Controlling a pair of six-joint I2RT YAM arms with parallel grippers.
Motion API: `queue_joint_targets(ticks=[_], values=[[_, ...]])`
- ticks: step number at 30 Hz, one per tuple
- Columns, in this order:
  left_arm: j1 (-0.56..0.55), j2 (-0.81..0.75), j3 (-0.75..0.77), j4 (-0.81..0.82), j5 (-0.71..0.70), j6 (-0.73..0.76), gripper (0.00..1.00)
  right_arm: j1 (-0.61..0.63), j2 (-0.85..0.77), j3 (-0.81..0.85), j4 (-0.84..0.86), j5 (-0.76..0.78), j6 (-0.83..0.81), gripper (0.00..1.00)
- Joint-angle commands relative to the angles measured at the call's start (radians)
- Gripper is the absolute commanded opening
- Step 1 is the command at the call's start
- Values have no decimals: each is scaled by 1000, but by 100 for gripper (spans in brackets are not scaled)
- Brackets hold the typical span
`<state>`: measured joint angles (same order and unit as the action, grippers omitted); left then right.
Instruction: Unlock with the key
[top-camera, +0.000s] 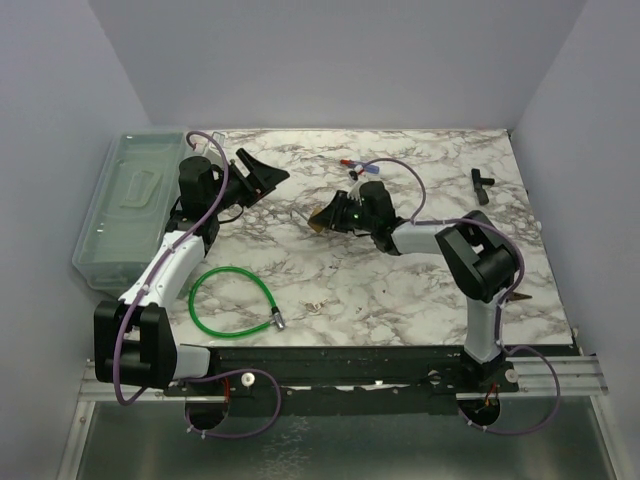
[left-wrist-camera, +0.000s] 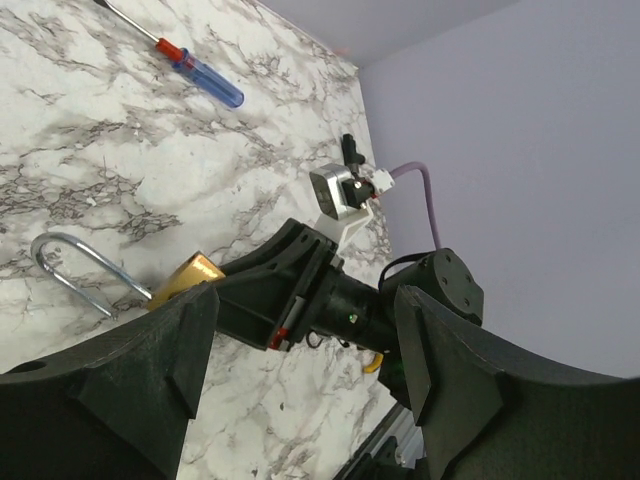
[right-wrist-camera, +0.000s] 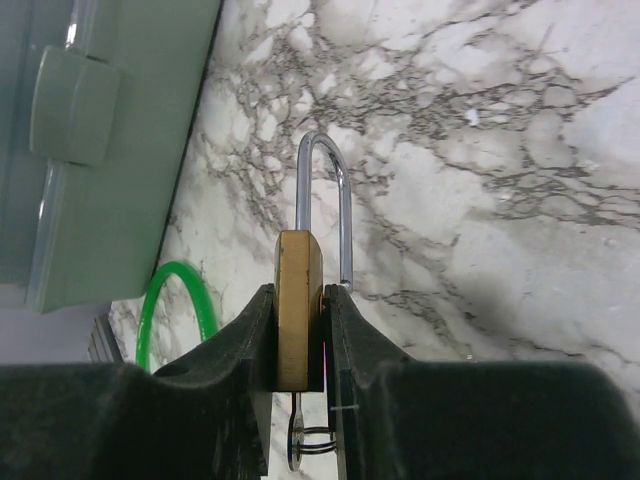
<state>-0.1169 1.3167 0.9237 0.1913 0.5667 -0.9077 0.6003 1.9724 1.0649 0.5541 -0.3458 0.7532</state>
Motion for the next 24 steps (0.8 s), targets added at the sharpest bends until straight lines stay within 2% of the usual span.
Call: queue_joint_targets(ticks=[1,6,14,17,24], values=[[4,-15,33,-15,-24,22,76,-40,60,64,118,-82,41,0],[4,-13,36,-17,-22,22,76,-69,121,75,108,-116,59,3],[3,-10,38,-19,-19,27,76,-127,167,60,133,-160,98,32],[4,-9,38,-19,-19,28,76,-139,168,58,124,-160,97,46],[3,-9,38,-20,-18,30,76,-167,134,43,67,-123,65,62]])
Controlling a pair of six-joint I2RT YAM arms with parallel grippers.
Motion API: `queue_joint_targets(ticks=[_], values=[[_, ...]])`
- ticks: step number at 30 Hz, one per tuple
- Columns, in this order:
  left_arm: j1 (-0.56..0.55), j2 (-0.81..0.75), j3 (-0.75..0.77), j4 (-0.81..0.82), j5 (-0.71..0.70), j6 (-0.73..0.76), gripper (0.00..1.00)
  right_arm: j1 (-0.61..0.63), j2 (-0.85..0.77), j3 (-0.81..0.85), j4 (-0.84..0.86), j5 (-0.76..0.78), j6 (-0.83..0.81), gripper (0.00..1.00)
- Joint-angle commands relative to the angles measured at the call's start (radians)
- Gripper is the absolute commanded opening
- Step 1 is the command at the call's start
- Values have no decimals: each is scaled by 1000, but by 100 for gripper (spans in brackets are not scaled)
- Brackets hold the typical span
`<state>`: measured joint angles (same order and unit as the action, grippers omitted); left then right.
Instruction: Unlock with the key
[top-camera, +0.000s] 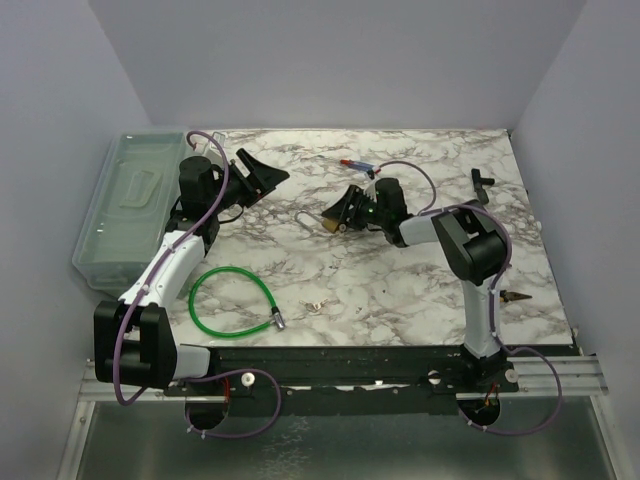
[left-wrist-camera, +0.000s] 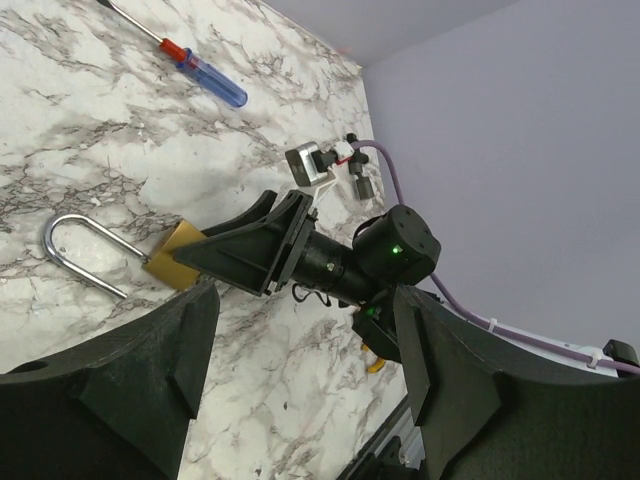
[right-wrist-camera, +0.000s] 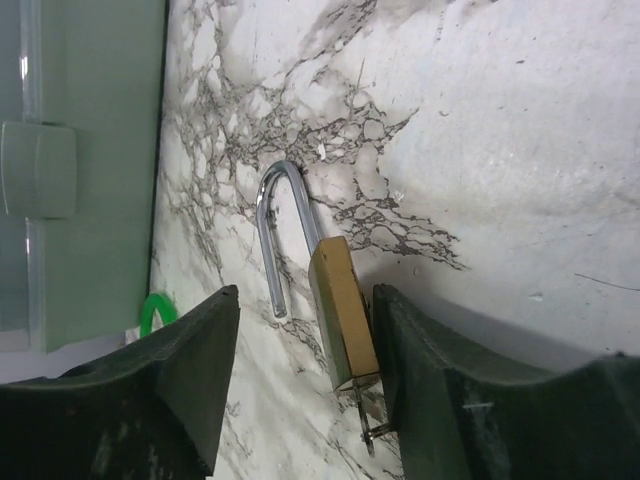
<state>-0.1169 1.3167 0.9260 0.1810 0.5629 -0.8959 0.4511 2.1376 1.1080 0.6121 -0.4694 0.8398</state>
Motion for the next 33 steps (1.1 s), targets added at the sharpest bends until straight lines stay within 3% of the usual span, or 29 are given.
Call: queue_joint_targets(ticks=[1,13,20,27,33], values=[[4,-9,36,-10,-14,17,76,-24,-43,-3,-6,8,-33,66],[3,-21,53,-63,-54,51,76,-64,-372,-40,-390,343,-349,81],[-33,-63,110,-225,-232,159,74,-40,-614,-142,-546,358,-457,82],[-71,-88,147,-320,-370,204,73,15,-766,-254,-611,265,-388,82],[-137,-110,193,-410,-546,258,73,217,-768,-273,-649,361,-314,82]])
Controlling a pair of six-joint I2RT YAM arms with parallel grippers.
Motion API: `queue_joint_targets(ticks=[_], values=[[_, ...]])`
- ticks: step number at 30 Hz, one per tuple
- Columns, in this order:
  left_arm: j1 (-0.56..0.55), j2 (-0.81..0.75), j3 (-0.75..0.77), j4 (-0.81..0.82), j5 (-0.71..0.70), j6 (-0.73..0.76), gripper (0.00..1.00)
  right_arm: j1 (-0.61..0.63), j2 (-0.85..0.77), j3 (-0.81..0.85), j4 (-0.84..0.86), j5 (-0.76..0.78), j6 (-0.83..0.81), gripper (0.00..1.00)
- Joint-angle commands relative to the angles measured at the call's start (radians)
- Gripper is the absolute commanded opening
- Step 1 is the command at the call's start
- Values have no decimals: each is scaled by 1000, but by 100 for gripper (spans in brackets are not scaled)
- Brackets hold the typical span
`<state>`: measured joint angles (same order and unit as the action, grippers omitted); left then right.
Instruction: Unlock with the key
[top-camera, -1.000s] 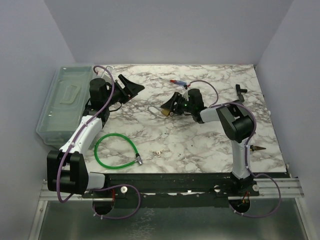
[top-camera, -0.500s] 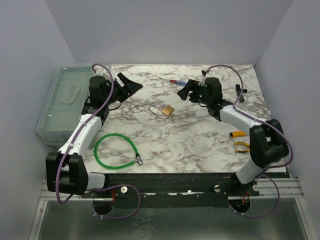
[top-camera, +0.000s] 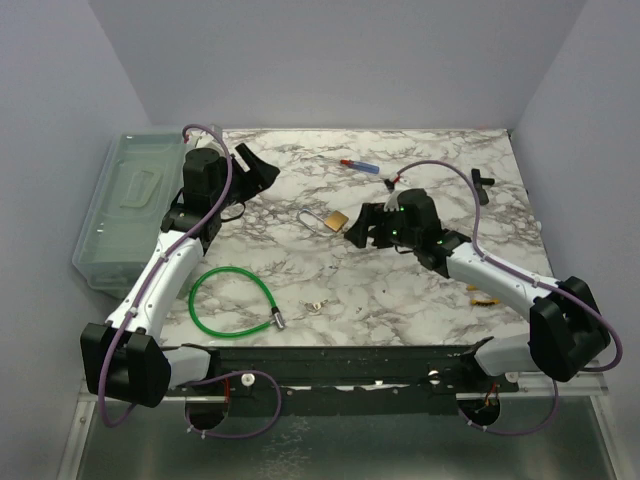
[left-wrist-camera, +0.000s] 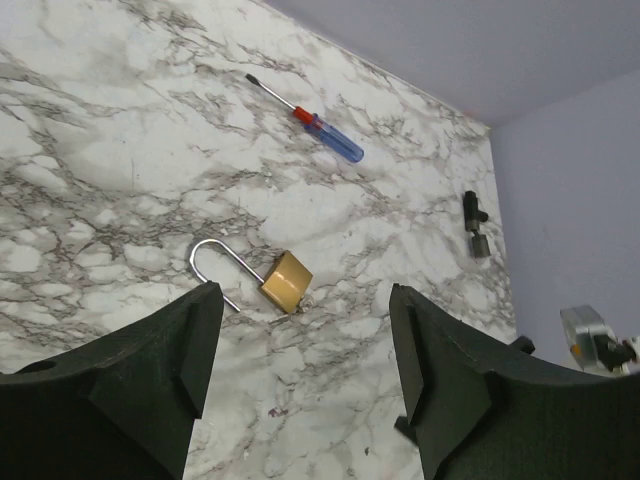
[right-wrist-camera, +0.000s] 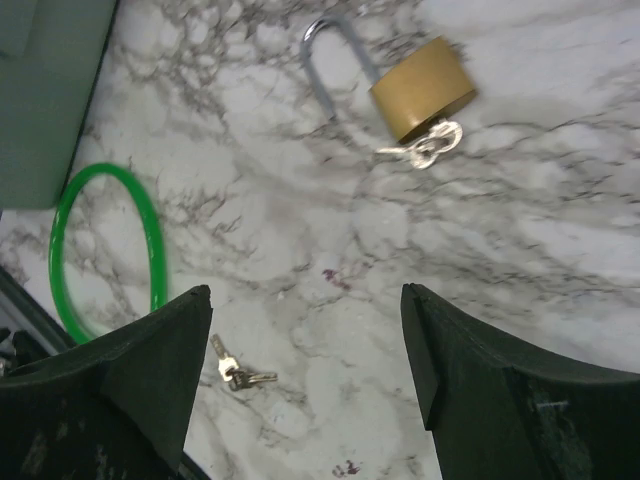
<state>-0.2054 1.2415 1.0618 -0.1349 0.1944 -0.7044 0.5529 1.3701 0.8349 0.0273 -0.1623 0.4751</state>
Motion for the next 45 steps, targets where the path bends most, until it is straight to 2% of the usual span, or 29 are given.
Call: queue_joint_targets(ticks=[1,4,7,16,26,34,45], values=[[-75,-30,72,-121,-236,82,74,154,11,7,-71,81,59,82],[-147,-19,119,-215,-344,124,80,270,52,31,-91,151,82,82],[-157,-41,123,-302,-365,132,84,369,100,56,-103,215,116,82],[-157,-206,-61,-346,-578,233,95,591,345,258,-116,303,195,76],[-155,-212,-97,-336,-579,271,96,673,603,470,-185,318,183,61],[-156,-259,-112,-325,-562,278,96,689,664,507,-249,376,200,51],[-156,-271,-117,-321,-544,282,96,705,733,574,-307,450,205,6]])
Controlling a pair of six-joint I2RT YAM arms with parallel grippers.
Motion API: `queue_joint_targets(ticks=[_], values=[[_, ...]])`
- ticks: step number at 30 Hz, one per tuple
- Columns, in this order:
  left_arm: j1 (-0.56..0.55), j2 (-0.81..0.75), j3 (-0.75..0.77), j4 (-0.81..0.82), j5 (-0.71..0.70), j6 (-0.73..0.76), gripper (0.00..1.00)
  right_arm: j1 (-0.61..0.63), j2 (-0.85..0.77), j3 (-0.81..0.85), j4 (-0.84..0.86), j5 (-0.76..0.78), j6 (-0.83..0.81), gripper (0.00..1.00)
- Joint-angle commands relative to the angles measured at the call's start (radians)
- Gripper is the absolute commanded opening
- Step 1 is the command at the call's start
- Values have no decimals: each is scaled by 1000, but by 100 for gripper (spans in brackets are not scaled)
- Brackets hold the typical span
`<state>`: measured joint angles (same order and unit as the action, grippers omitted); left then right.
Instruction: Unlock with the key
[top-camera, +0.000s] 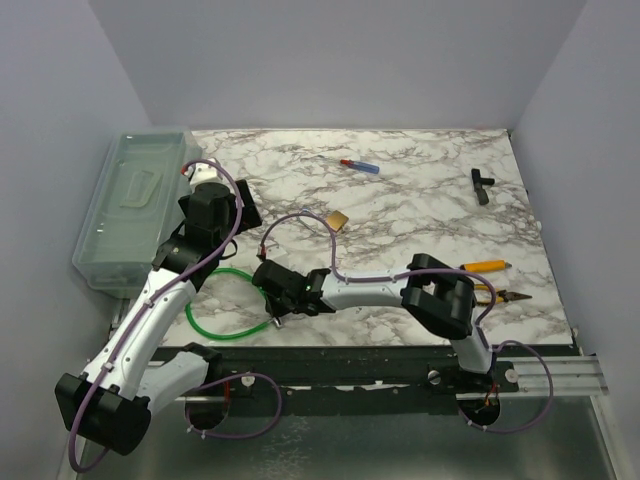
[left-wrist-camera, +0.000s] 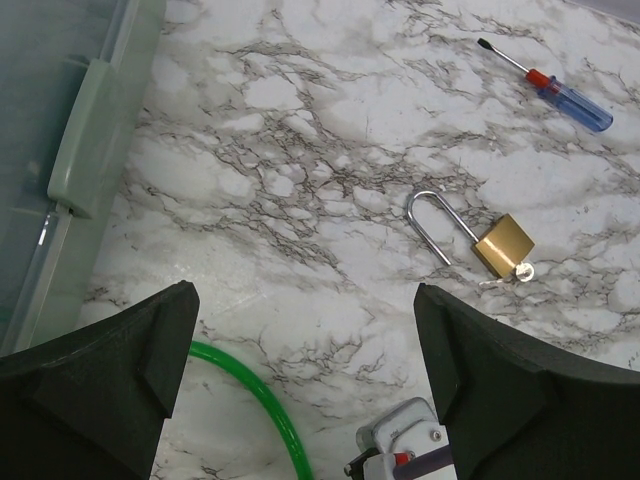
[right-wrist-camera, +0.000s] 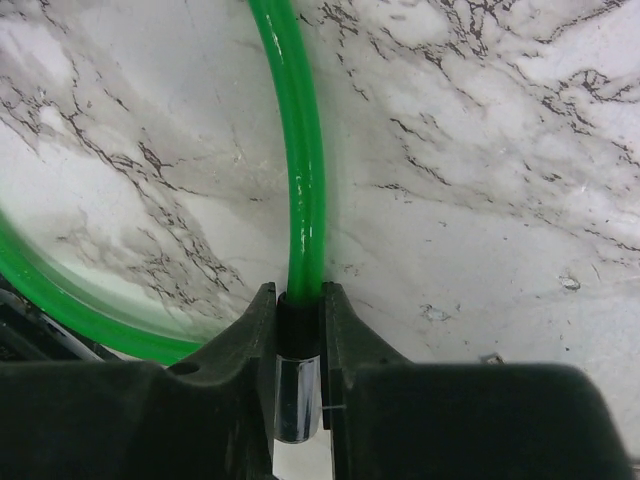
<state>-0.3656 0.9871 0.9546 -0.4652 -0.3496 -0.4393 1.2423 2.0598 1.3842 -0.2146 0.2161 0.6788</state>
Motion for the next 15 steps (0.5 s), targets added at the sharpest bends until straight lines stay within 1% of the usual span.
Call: queue_joint_targets(ticks=[1,4,10,15], values=[[4,-16,-10,10,2,17,96,17,41,31,-67,82,-1,4],[5,-17,-10,11,7,12,96,17,35,68,-72,112,-26,0],[4,-22,-13,10,7,13,96,8,12,158,-123,249,-94,0],[4,-21,-13,10,12,13,96,-45,-46,131,-127,283,-115,0]])
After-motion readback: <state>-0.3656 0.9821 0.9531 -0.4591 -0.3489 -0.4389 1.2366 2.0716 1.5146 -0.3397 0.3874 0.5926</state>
